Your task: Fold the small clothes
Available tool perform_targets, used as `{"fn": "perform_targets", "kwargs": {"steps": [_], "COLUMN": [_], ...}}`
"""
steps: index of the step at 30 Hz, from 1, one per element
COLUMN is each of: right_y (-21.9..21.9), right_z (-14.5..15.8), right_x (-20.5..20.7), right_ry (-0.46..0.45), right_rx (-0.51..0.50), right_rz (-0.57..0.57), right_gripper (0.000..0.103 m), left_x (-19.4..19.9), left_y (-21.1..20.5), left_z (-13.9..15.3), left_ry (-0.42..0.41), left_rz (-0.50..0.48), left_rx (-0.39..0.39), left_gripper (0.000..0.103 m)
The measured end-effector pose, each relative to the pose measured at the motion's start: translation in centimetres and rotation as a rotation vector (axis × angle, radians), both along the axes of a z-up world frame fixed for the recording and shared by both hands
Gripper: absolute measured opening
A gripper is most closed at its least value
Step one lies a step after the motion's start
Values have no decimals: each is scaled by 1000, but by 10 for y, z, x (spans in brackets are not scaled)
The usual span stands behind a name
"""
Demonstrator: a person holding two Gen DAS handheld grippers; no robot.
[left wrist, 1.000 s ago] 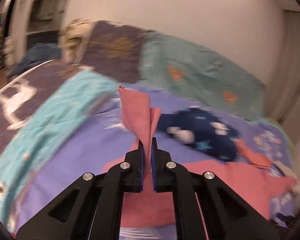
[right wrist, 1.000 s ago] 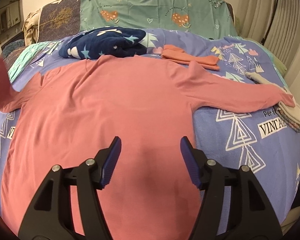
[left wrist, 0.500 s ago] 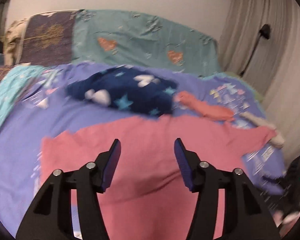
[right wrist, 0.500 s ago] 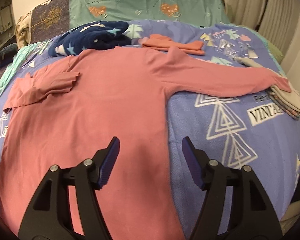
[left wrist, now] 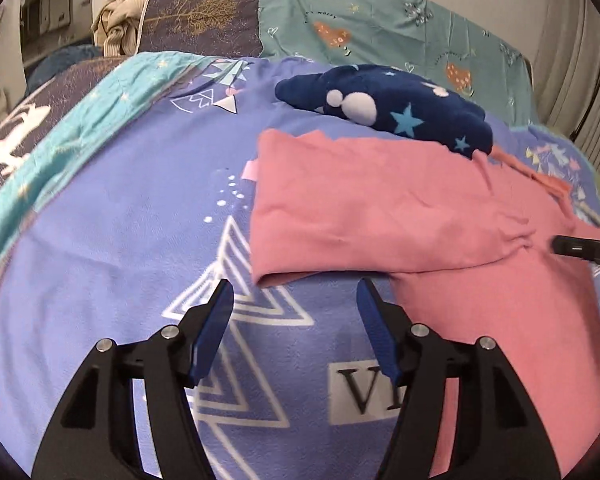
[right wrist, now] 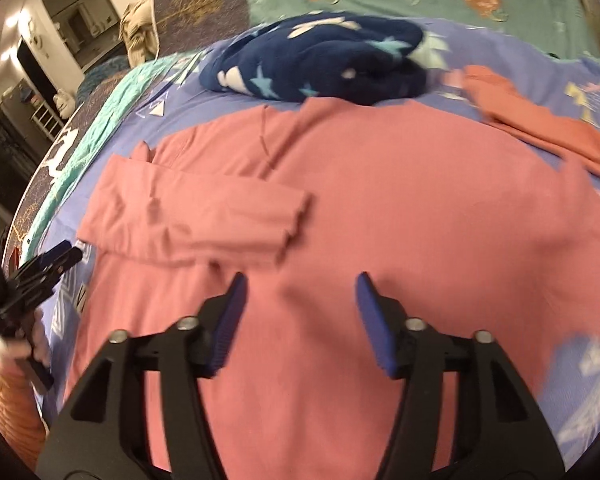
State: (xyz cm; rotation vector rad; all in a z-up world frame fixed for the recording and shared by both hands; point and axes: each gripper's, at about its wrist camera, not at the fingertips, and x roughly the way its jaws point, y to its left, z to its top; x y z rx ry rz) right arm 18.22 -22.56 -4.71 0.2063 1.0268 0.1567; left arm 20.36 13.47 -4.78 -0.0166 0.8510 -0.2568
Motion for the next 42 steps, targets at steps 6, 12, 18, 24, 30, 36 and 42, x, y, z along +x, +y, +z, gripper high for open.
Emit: {"fn": "perform_targets", "kwargs": {"steps": [6,12,18,24,30,36,42], "right_y": [23,-16,-94,-146,-118,-79,-106], "right_z": [-10,72,60,-7,-9,-3,35], "right_x": [37,10,-4,-16,-20,-13,-34], "right_ry": [-15,-201,-108,43,29,0,-72], "right_rx": [-3,92,48,208,190,11,24], "right_rz": [27,-62,-234,-366,-217,-208,-268], "right_gripper": [17,8,17,22,57,3,3], "left_x": [2,5,9,11,20,16,2], "left_y": [-35,-38,-38,-39,-42,-35,-31], "left_z": [-2,-9,-13,-14,-16,-9,11], "left_ry": [-56,-51,-27,-16,-2,-24,-61], "left_rz": [-48,-24,-11,-9,0,49,-24], "left_rx": [92,116,123,136,131,119,-17], "left_gripper": [71,72,72,72,72,72,73]}}
